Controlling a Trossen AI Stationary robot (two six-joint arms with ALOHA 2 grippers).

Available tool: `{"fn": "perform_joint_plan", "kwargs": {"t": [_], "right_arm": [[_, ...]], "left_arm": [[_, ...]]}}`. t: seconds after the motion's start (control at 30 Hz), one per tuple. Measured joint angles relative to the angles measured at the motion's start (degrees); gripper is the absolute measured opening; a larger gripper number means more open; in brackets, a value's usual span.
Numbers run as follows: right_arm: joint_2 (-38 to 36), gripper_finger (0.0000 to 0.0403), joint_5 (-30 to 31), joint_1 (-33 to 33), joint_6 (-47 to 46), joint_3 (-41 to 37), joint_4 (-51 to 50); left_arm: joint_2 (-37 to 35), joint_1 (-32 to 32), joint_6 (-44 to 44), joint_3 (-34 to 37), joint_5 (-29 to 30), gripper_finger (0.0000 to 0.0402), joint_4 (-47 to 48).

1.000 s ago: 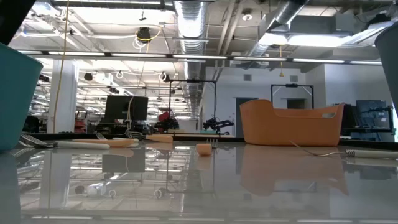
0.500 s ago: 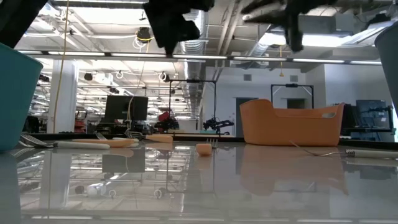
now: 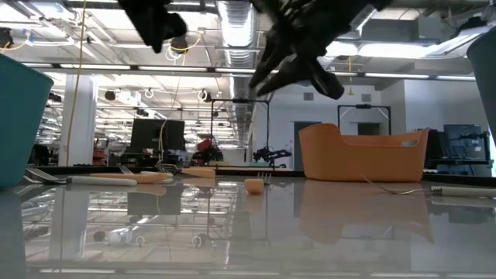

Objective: Sort silverware by color (type)
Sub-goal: Put the orange fork into the orange bin

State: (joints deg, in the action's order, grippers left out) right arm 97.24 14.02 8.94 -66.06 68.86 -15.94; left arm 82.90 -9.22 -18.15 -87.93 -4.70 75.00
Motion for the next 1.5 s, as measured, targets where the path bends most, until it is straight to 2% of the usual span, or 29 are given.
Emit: {"fn": "perform_joint_plan", "kwargs": {"t": [0.17, 0.23, 0.33, 0.43, 0.6, 0.77, 0.93, 1.03, 1.3, 1.4, 1.5], "right_arm": [[9.8, 0.0076, -1.4, -1.0, -7.3, 12.4, -21.7], [13.3, 0.0075, -2.4, -1.7, -7.5, 15.6, -25.0], [17.7, 0.0079, -5.1, -3.0, -7.0, 18.8, -24.1], [21.4, 0.0093, -7.9, -4.3, -5.7, 21.8, -22.9], [25.0, 0.0140, -10.6, -6.3, -5.5, 25.0, -24.6], [25.0, 0.0194, -11.3, -7.7, -2.6, 25.1, -24.8], [25.0, 0.0216, -11.3, -8.7, -2.9, 25.1, -29.0], [25.0, 0.0214, -11.1, -8.8, -3.3, 25.0, -31.5], [29.4, 0.0188, -11.9, -8.0, -4.2, 25.4, -28.7], [31.0, 0.0168, -13.7, -8.0, -3.9, 25.4, -28.9], [31.5, 0.0130, -13.8, -7.7, -2.0, 25.4, -29.4]], "left_arm": [[-12.0, -0.3, 2.7, 13.8, 0.1, 0.0093, -14.9], [-15.9, -0.3, 3.9, 17.2, -0.1, 0.0093, -19.9], [-19.1, -0.3, 4.8, 20.9, -0.1, 0.0093, -24.0], [-21.0, -0.3, 5.7, 21.9, 0.0, 0.0093, -25.5], [-21.5, -0.2, 7.2, 22.4, -0.1, 0.0093, -25.4], [-21.5, -0.2, 8.3, 22.4, -1.1, 0.0093, -24.1], [-21.5, -0.1, 8.4, 22.4, -1.1, 0.0093, -23.1], [-21.5, -0.1, 9.0, 22.4, -1.1, 0.0093, -22.9], [-21.5, -0.1, 9.9, 22.4, -1.1, 0.0093, -22.6], [-21.5, -0.1, 9.4, 22.4, -1.1, 0.0093, -22.2], [-21.5, -0.1, 8.2, 22.4, -0.6, 0.0093, -22.0]]}}
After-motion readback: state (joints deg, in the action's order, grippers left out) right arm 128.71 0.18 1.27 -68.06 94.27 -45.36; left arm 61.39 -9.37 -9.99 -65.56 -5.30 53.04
